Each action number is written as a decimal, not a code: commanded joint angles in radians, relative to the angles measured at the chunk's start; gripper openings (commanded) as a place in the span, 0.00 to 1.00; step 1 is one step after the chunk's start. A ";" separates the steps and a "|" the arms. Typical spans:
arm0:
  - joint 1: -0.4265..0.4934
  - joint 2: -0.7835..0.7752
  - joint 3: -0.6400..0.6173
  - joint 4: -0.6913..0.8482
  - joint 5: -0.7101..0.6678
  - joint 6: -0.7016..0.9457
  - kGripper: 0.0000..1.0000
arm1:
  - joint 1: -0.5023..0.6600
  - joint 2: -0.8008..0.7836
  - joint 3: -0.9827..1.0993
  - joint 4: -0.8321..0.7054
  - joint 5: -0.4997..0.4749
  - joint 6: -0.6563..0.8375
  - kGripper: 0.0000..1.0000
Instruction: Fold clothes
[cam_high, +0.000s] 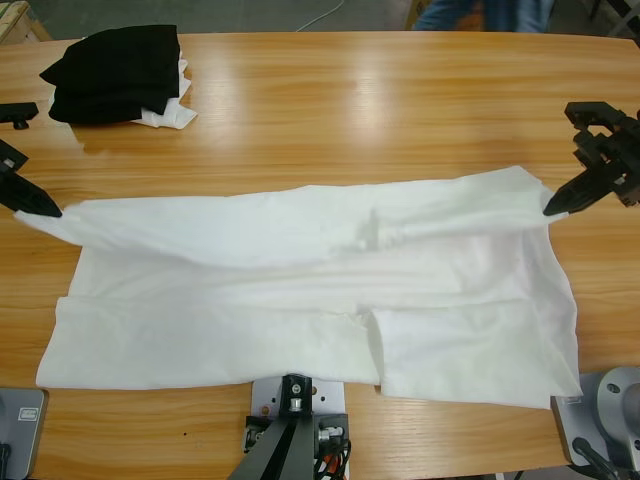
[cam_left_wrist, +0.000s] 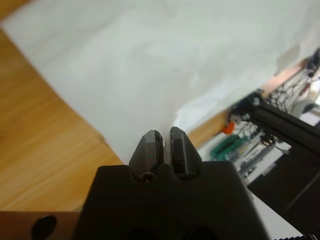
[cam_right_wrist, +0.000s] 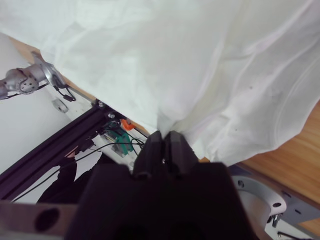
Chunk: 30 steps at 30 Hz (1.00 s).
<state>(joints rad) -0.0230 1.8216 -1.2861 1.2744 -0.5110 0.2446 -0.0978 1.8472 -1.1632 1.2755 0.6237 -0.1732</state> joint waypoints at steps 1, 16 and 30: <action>-0.120 0.037 0.064 0.042 0.001 -0.064 0.00 | 0.032 -0.031 0.026 0.058 0.048 0.035 0.00; 0.079 0.027 -0.068 0.073 0.176 -0.024 0.00 | 0.093 -0.017 0.039 0.054 0.050 0.041 0.00; -0.061 0.091 -0.012 0.130 0.097 -0.030 0.00 | 0.106 -0.066 0.031 0.124 0.025 0.096 0.00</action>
<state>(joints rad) -0.0515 1.8431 -1.3348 1.3621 -0.4024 0.2059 -0.0114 1.8292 -1.1491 1.3699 0.6716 -0.1244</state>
